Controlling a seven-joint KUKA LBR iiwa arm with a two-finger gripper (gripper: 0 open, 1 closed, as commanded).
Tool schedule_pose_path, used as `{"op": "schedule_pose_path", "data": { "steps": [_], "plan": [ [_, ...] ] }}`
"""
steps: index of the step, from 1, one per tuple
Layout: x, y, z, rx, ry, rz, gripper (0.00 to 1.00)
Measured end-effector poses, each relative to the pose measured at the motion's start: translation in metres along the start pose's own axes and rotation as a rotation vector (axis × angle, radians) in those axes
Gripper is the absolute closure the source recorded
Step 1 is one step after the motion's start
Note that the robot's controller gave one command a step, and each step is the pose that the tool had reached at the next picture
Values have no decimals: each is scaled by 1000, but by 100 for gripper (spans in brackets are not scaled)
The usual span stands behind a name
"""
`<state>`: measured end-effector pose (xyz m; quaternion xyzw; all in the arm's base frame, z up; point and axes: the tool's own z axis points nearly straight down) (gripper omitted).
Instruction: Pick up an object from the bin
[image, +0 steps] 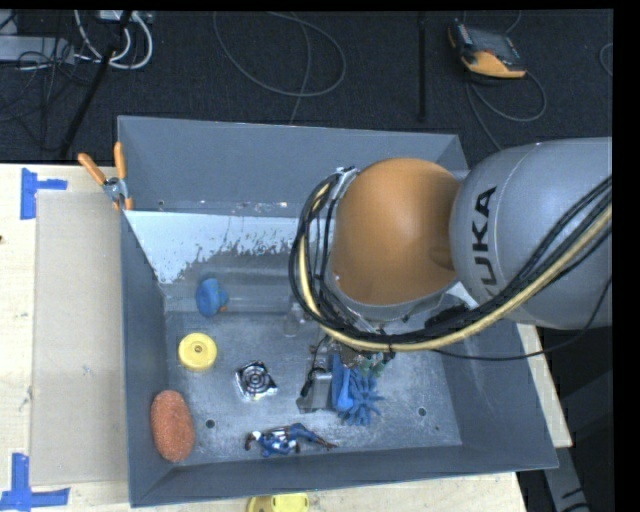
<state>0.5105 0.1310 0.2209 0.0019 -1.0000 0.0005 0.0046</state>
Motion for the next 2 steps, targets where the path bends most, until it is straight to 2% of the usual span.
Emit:
{"op": "schedule_pose_path", "data": {
  "steps": [1, 2],
  "plan": [
    [-1, -1, -5, -1, -8, 5, 0],
    [15, -6, 59, -1, -12, -73, 0]
  ]
}}
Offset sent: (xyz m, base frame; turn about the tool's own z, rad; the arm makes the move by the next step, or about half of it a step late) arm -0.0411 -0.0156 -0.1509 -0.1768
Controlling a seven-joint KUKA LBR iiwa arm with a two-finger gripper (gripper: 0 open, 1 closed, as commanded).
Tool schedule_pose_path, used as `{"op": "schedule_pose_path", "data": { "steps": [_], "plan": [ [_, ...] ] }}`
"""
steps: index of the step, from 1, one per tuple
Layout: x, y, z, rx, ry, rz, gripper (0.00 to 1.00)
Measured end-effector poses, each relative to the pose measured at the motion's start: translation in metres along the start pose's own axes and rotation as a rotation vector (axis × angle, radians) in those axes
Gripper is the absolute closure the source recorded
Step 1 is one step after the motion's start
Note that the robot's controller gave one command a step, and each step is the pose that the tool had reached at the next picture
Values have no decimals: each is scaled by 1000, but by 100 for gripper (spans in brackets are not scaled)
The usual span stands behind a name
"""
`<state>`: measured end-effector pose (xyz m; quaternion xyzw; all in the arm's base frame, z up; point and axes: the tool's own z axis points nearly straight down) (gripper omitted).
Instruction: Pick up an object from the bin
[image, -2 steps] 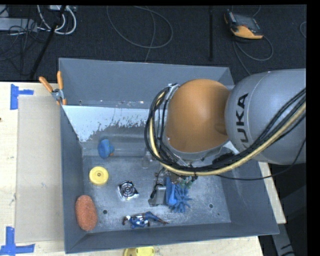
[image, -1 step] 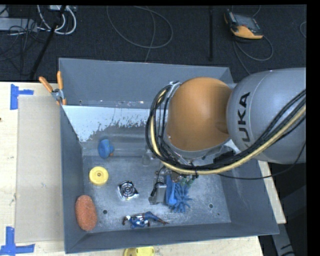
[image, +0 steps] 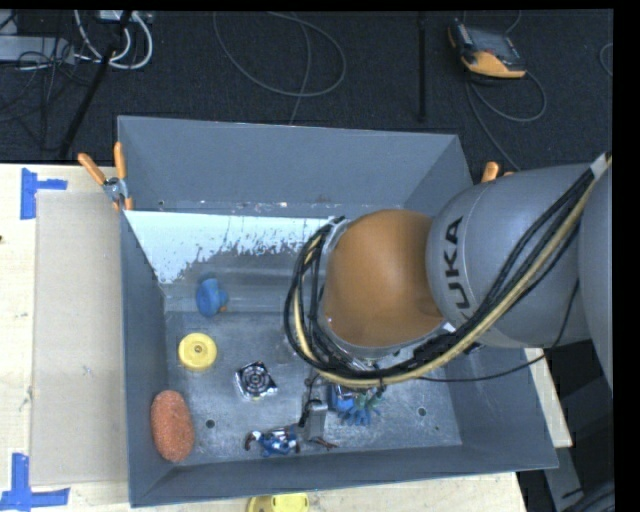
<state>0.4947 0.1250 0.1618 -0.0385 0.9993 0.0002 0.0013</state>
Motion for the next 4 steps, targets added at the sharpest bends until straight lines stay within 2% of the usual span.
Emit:
{"op": "schedule_pose_path", "data": {
  "steps": [1, 2, 3, 4],
  "plan": [
    [18, -16, 91, -4, -22, 45, 0],
    [17, -6, 88, -2, -24, -82, 0],
    [17, -13, 90, -4, -22, 18, 0],
    [16, -7, 88, -2, -26, -79, 100]
  ]
}}
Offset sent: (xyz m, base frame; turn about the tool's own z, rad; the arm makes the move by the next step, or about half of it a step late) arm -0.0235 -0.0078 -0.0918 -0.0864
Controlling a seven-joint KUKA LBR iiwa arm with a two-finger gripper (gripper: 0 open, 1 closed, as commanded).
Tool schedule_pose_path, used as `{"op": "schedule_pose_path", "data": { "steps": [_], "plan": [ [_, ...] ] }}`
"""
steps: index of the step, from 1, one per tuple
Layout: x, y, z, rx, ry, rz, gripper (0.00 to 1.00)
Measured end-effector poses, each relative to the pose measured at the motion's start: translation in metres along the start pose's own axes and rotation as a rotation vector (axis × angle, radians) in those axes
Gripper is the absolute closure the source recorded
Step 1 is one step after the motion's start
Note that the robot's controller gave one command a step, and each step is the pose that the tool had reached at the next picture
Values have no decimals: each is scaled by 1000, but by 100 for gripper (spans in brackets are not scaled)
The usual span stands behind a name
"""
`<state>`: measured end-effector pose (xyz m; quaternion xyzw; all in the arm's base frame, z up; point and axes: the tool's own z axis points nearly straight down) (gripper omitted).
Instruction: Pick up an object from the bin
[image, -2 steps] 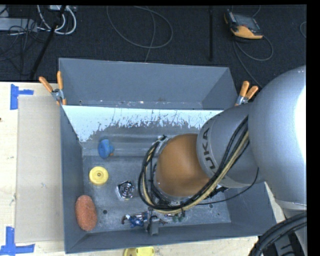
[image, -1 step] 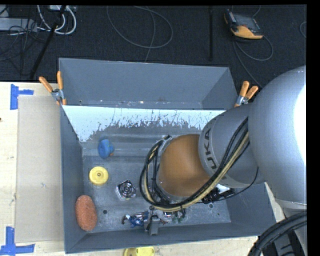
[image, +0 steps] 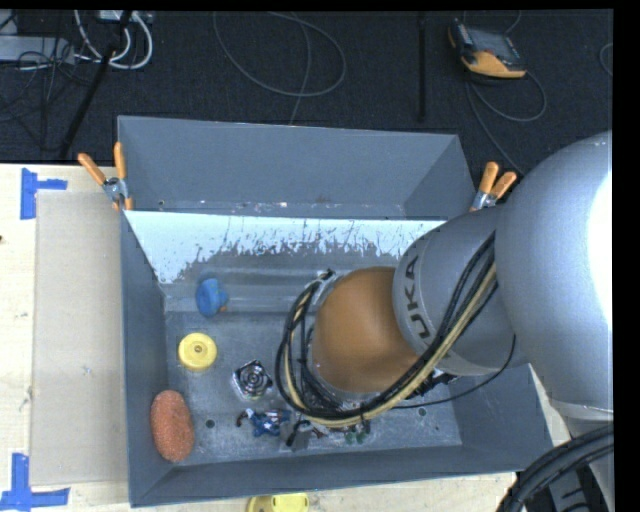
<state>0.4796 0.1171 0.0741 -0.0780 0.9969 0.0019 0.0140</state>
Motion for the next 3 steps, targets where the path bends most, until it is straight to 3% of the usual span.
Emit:
{"op": "schedule_pose_path", "data": {
  "steps": [1, 3],
  "plan": [
    [0, 0, 0, 0, 0, 1, 100],
    [2, 0, -25, 2, 23, 2, 100]
  ]
}}
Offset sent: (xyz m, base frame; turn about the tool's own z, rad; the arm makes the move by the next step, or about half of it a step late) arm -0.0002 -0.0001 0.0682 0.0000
